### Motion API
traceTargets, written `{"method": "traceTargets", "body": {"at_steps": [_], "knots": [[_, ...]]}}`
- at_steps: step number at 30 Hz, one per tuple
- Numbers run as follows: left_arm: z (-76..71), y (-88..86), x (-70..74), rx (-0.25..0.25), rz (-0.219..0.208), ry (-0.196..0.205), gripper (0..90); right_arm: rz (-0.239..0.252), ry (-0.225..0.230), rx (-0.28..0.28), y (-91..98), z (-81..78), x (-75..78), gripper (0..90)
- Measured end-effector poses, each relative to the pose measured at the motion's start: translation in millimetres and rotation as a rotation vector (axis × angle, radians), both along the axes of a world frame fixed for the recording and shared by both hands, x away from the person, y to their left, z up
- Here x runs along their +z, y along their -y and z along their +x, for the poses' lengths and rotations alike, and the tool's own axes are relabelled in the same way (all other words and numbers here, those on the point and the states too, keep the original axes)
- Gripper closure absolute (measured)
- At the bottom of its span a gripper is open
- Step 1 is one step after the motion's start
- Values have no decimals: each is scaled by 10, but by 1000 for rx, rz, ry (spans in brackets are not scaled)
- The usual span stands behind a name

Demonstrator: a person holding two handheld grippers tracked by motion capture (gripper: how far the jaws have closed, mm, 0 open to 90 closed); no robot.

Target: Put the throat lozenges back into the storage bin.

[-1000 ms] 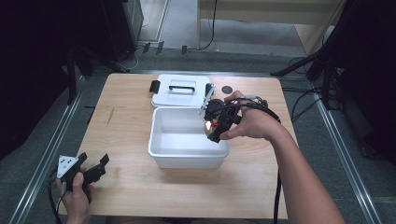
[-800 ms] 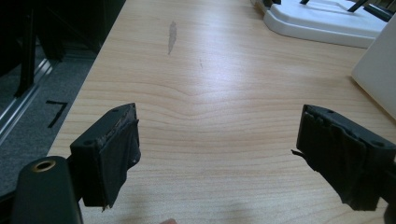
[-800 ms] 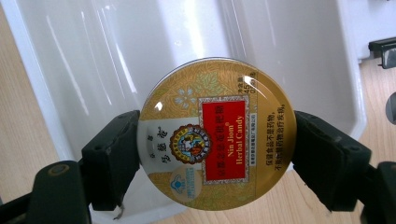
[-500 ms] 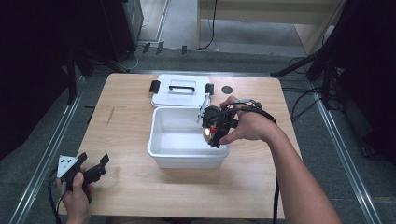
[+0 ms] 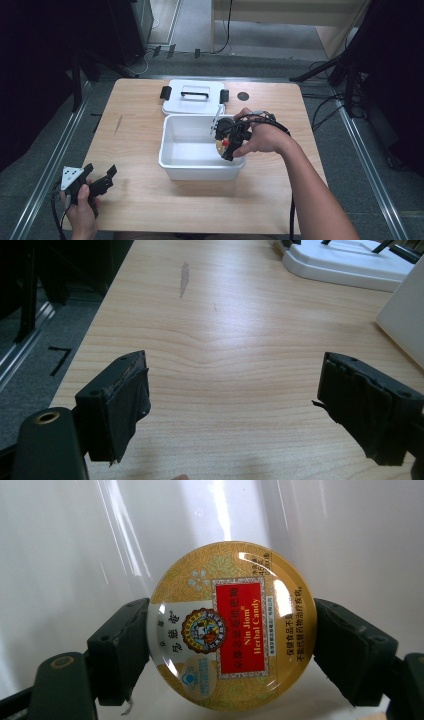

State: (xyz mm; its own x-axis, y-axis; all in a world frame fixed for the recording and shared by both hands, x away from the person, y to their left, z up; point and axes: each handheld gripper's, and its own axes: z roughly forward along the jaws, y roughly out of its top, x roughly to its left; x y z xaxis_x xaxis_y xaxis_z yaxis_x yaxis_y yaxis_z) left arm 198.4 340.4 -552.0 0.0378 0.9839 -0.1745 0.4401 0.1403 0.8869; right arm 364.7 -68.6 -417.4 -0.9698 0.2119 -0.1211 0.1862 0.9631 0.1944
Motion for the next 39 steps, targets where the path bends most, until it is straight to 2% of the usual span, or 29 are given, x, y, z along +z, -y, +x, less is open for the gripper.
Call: {"method": "traceTargets", "body": {"at_steps": [8,11,23,33,39], "knots": [[0,-1,0,0,-2,0,138,-20,-22,-17,-22,40,-127,202],[1,-1,0,-1,-3,0,138,-33,-17,-8,-42,54,-154,202],[3,-6,-1,0,-6,-2,138,-88,-1,-39,-115,85,-200,200],[4,-6,-2,0,-6,-1,139,-107,22,-16,-134,96,-228,215],[6,-6,-1,0,-6,-3,139,-101,22,-19,-130,103,-225,203]]}}
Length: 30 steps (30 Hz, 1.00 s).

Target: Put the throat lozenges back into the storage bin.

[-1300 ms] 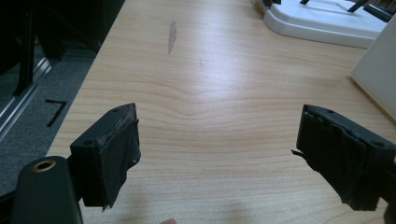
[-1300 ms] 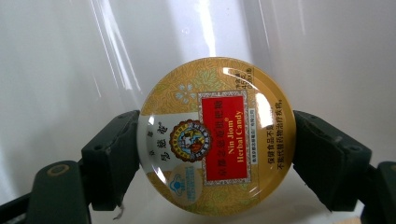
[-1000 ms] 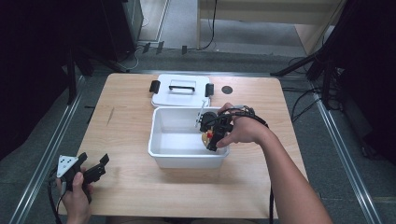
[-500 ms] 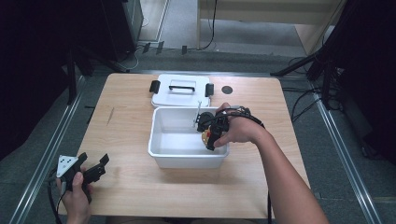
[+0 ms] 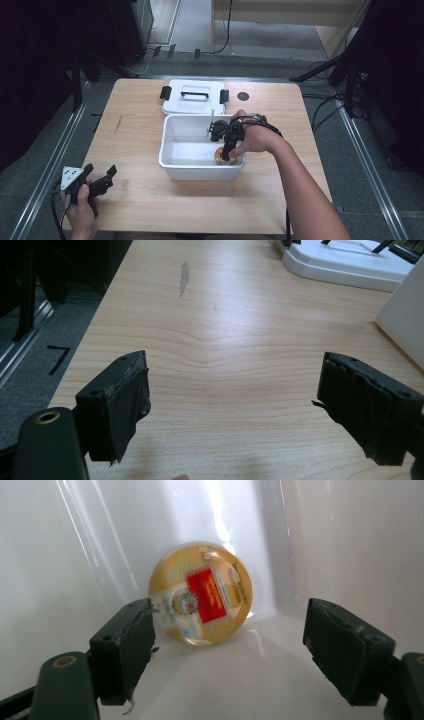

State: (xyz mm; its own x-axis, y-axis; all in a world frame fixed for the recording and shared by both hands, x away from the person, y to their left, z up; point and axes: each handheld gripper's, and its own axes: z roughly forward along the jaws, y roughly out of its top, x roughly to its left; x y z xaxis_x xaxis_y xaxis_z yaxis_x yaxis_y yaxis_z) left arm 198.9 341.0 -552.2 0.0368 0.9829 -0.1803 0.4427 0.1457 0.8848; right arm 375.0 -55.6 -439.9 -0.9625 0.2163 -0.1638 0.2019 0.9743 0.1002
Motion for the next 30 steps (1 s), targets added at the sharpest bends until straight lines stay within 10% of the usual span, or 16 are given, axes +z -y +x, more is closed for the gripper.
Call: {"method": "traceTargets", "body": {"at_steps": [30], "knots": [[-1,4,1,1,2,-2,139,243,72,-177,493,-108,688,130]]}}
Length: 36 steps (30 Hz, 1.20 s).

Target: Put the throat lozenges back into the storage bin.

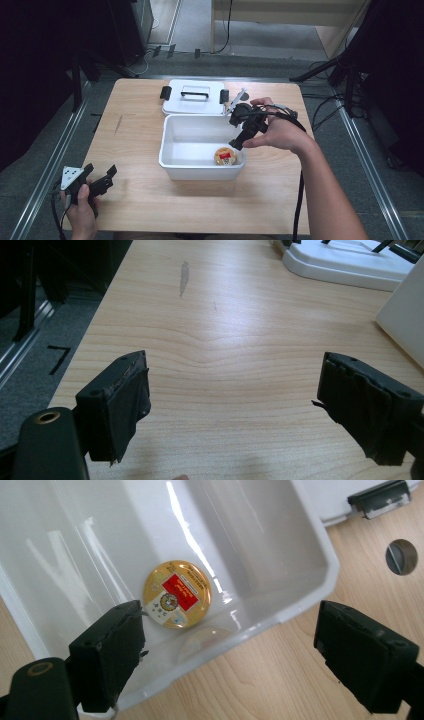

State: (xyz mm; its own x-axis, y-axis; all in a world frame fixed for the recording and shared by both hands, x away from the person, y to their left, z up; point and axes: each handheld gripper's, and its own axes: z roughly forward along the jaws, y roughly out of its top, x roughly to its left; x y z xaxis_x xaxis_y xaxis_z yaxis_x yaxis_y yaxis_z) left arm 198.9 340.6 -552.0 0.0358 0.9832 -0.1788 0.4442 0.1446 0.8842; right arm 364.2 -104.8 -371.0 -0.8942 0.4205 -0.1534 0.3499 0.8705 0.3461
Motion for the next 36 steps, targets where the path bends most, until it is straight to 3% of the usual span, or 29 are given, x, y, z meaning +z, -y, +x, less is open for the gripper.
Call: {"method": "traceTargets", "body": {"at_steps": [7,13,15,16,22,23,24,36], "knots": [[0,1,0,1,2,0,140,62,17,-85,212,1,71,127],[0,1,0,1,2,0,140,127,21,-224,417,28,43,125],[-1,1,0,1,3,0,140,140,21,-242,456,37,31,124],[-1,2,0,1,3,0,140,160,25,-290,548,55,5,105],[-1,1,1,0,5,0,140,224,31,-418,792,73,-107,75],[-1,1,1,0,5,0,140,224,31,-418,792,73,-107,75],[-1,2,1,0,5,0,140,233,33,-459,864,65,-160,66],[-2,8,0,2,6,1,140,309,80,-595,1200,-48,-482,0]]}}
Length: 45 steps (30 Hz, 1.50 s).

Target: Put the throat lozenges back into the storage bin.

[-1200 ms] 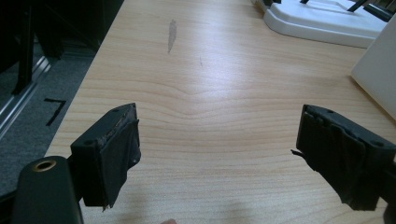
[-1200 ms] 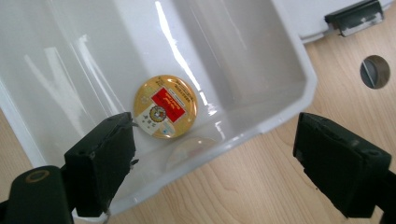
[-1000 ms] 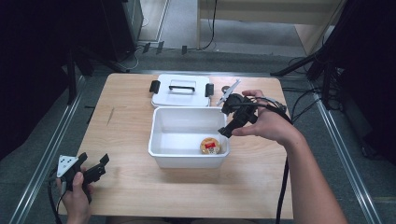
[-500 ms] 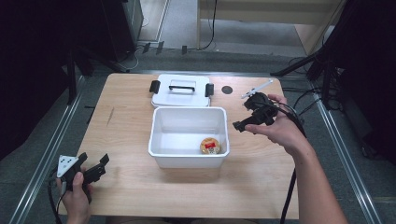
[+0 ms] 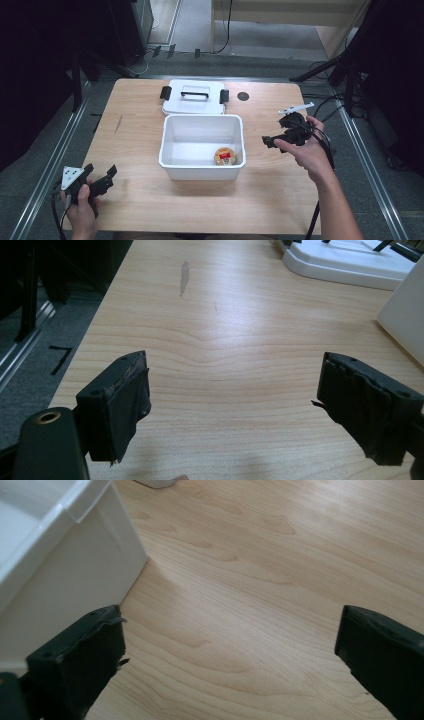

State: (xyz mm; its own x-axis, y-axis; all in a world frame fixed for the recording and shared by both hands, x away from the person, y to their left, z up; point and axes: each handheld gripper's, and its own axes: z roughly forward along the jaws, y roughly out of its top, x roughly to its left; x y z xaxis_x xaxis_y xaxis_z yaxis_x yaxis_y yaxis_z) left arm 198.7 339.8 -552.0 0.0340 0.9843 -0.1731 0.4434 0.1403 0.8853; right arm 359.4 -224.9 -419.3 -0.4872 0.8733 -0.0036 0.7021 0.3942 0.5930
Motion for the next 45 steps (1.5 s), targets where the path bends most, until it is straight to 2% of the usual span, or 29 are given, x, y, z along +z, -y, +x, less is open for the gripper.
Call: {"method": "traceTargets", "body": {"at_steps": [3,4,5,8,9,11,19,27,33,38,45], "knots": [[-1,-1,0,-1,1,0,140,2,23,-17,60,-32,-67,0],[0,-1,0,-1,0,0,140,0,42,-48,117,-59,-128,0],[-1,-1,0,-1,0,0,140,4,48,-56,142,-69,-150,0],[-2,0,0,-1,1,0,140,34,61,-107,250,-100,-234,0],[-2,0,0,-1,1,0,141,34,61,-107,250,-100,-234,0],[-3,-1,1,-4,-1,-3,141,60,70,-148,359,-138,-323,0],[-3,2,0,-3,3,-1,141,74,101,-188,526,-240,-497,0],[-5,2,1,-3,5,-1,141,111,145,-255,754,-413,-741,0],[-6,2,1,-1,4,-1,140,118,158,-276,848,-518,-871,0],[-7,3,1,-1,5,1,140,136,174,-294,958,-674,-1023,0],[-9,5,2,-2,4,-1,140,155,207,-316,1101,-857,-1138,0]]}}
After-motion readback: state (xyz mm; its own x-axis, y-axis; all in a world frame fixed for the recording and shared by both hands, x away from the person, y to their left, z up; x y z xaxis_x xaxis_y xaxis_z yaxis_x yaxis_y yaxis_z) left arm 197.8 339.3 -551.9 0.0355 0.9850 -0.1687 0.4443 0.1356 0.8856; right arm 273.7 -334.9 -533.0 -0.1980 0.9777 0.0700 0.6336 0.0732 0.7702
